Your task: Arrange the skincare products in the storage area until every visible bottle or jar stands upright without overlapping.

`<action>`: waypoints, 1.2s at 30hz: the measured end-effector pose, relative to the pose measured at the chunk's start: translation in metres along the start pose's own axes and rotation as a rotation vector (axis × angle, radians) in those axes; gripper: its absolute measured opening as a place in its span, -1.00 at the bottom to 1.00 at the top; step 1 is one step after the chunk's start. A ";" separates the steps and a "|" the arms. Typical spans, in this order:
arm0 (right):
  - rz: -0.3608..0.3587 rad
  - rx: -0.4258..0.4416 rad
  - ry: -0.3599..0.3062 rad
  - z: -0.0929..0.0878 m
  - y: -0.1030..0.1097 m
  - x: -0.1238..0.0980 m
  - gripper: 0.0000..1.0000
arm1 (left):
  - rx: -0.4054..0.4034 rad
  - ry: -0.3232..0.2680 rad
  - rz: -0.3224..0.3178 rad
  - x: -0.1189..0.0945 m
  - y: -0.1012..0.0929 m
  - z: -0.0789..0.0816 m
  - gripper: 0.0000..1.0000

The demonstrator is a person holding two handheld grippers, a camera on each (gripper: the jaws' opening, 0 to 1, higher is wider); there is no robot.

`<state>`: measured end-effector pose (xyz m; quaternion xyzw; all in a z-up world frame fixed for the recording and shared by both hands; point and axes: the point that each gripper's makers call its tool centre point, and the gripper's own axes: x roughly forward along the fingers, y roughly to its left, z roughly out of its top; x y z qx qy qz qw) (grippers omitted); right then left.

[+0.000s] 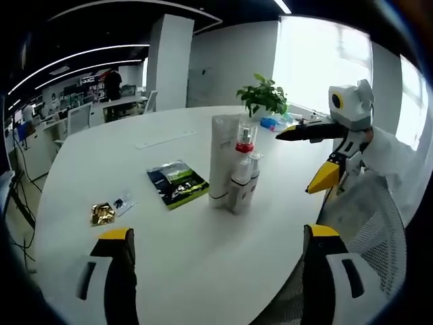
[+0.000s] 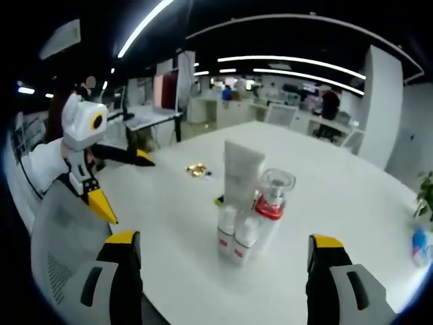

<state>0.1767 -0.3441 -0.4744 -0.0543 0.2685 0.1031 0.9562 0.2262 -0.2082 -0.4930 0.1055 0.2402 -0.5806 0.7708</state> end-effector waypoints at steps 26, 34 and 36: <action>0.096 -0.068 -0.080 0.081 -0.035 0.016 0.99 | 0.030 0.040 -0.029 0.020 0.022 0.009 0.87; 0.096 -0.082 -0.094 0.105 -0.053 0.030 0.96 | 0.042 0.050 -0.043 0.029 0.028 0.015 0.86; 0.089 -0.094 -0.094 0.112 -0.060 0.036 0.94 | 0.045 0.052 -0.044 0.031 0.033 0.016 0.86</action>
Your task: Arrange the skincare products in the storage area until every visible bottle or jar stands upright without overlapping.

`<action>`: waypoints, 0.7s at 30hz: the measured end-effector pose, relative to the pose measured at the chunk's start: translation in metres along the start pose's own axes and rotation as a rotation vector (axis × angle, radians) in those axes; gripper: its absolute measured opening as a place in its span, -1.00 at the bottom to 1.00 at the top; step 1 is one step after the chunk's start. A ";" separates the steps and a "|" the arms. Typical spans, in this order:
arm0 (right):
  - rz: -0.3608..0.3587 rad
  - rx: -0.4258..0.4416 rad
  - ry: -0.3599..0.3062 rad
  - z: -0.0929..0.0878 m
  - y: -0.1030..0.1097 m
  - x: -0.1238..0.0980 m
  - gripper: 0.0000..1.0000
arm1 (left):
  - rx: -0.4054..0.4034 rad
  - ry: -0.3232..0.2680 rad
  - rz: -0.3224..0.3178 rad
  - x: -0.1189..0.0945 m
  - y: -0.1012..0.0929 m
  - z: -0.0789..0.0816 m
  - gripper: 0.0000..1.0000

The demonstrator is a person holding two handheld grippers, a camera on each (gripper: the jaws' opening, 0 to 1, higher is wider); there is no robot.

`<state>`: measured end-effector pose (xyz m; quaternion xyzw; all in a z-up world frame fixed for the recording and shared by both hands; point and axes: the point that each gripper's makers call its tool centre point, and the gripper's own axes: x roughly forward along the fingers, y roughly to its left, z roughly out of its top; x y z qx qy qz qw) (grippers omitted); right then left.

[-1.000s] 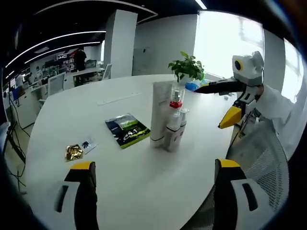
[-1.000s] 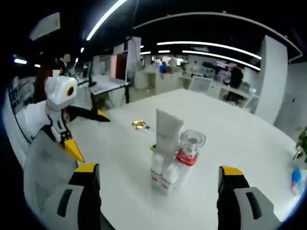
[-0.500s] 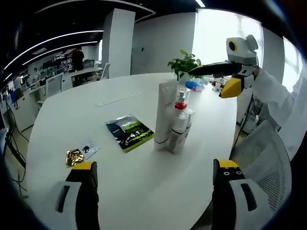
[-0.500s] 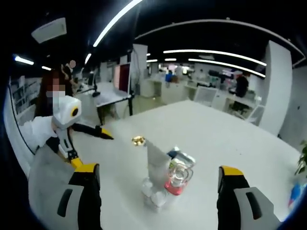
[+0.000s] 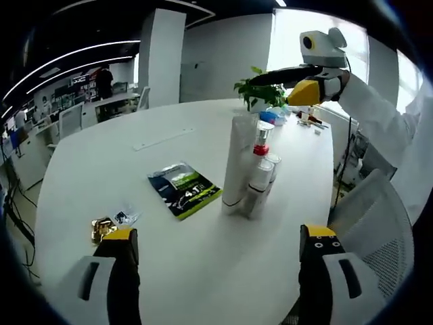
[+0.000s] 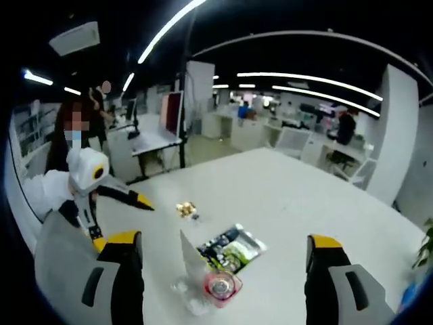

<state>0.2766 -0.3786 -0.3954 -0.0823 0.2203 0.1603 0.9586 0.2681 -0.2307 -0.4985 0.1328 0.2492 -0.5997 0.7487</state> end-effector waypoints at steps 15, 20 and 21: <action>0.032 -0.035 0.063 0.003 -0.041 0.052 0.72 | 0.038 0.019 -0.026 0.024 0.022 0.003 0.77; 0.050 -0.035 0.103 -0.009 -0.051 0.068 0.51 | 0.044 0.033 -0.032 0.025 0.024 -0.002 0.68; 0.054 -0.035 0.115 -0.013 -0.053 0.072 0.50 | 0.047 0.035 -0.033 0.024 0.024 -0.002 0.67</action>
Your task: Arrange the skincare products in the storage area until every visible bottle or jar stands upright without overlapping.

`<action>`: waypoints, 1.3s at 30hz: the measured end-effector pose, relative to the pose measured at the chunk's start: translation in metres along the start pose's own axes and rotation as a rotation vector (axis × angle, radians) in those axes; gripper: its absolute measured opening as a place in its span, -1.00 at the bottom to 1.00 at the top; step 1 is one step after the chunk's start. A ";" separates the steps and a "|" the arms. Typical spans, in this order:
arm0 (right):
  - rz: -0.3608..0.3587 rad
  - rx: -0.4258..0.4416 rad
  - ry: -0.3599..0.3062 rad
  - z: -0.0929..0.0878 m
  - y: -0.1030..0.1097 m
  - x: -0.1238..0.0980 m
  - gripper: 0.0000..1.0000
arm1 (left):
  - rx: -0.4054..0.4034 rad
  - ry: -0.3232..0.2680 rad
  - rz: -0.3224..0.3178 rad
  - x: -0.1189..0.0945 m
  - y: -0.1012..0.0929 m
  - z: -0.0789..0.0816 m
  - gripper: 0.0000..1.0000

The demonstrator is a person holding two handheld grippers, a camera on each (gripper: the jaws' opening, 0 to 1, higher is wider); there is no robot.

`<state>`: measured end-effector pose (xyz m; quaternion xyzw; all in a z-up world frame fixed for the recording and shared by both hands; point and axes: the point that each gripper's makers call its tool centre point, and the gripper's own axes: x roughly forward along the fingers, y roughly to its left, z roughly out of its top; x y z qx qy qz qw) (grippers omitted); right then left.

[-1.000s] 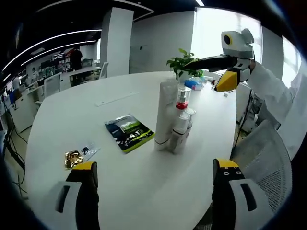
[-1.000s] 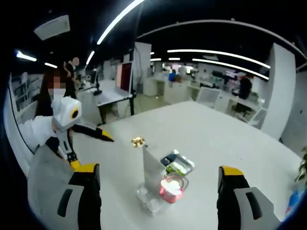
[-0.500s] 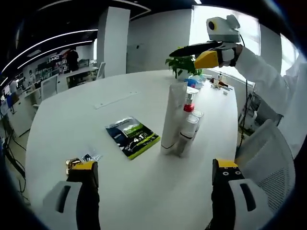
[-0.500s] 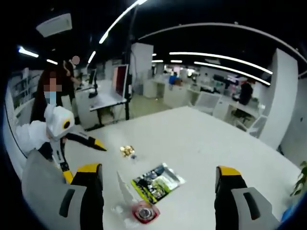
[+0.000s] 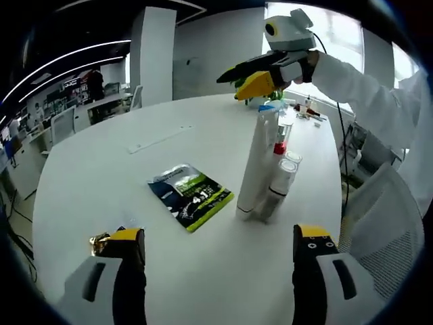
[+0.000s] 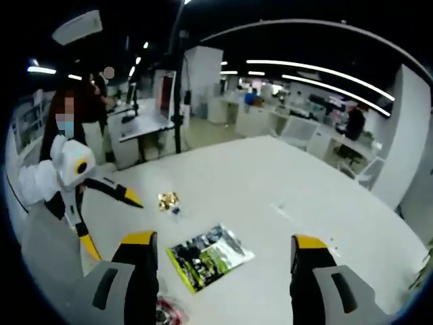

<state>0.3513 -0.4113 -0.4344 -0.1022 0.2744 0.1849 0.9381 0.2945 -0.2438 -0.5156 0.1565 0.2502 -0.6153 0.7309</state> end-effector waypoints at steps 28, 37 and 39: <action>0.081 -0.095 0.256 -0.072 -0.034 0.083 -0.14 | -0.025 0.069 0.000 0.070 0.042 -0.017 0.21; 0.099 -0.094 0.329 -0.099 -0.039 0.107 -0.25 | -0.084 0.104 0.006 0.086 0.056 -0.033 0.03; 0.097 -0.089 0.340 -0.104 -0.042 0.111 -0.26 | -0.106 0.112 0.002 0.087 0.055 -0.037 -0.01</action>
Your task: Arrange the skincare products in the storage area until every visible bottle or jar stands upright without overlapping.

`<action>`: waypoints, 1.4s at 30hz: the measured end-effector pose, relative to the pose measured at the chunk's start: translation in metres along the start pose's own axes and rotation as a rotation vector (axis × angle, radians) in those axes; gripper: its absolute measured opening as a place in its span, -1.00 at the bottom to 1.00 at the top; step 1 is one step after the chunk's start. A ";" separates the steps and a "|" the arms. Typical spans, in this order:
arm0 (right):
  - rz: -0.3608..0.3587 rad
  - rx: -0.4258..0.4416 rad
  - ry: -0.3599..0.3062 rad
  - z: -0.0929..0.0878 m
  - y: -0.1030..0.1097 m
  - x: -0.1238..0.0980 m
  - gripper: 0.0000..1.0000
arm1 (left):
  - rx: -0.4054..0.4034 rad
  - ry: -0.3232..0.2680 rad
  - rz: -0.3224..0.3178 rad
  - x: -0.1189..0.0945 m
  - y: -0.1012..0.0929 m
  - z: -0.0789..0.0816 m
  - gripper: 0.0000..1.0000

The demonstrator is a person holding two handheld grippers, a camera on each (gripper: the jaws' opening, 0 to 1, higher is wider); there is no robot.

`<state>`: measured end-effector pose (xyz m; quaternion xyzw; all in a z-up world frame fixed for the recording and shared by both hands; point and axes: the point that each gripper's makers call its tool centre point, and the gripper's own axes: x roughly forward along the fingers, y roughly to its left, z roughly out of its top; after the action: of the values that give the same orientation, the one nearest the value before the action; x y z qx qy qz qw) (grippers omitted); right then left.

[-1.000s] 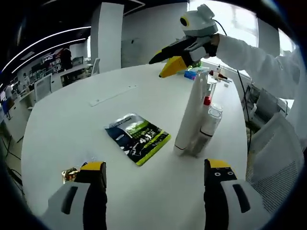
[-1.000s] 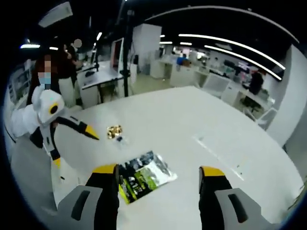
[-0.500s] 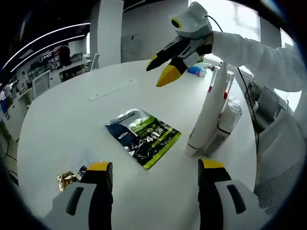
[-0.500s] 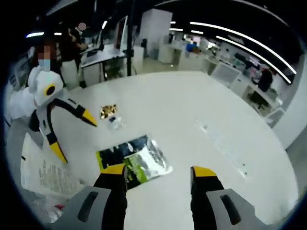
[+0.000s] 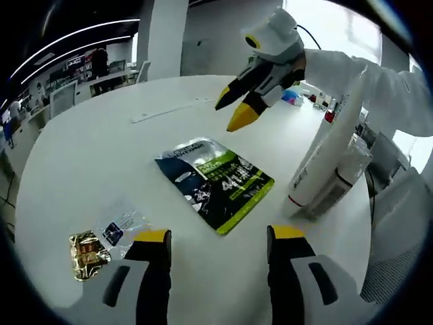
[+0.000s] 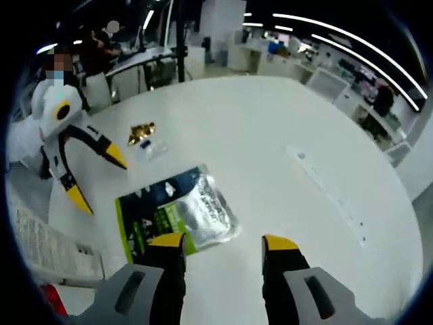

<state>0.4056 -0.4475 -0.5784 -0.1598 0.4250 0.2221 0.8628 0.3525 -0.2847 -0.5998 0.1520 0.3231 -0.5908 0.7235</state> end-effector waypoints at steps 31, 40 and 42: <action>0.118 0.226 -0.026 -0.012 -0.007 0.039 -0.65 | -0.329 -0.045 -0.049 0.006 0.006 -0.008 -0.41; 0.116 0.250 -0.030 -0.011 -0.008 0.040 -0.87 | -0.403 -0.066 -0.031 0.012 0.004 -0.006 -0.57; 0.111 0.249 -0.029 -0.011 -0.008 0.040 -0.91 | -0.408 -0.070 -0.026 0.012 0.002 -0.005 -0.59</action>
<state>0.4242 -0.4500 -0.6163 -0.0245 0.4451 0.2172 0.8684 0.3544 -0.2898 -0.6116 -0.0224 0.4125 -0.5274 0.7424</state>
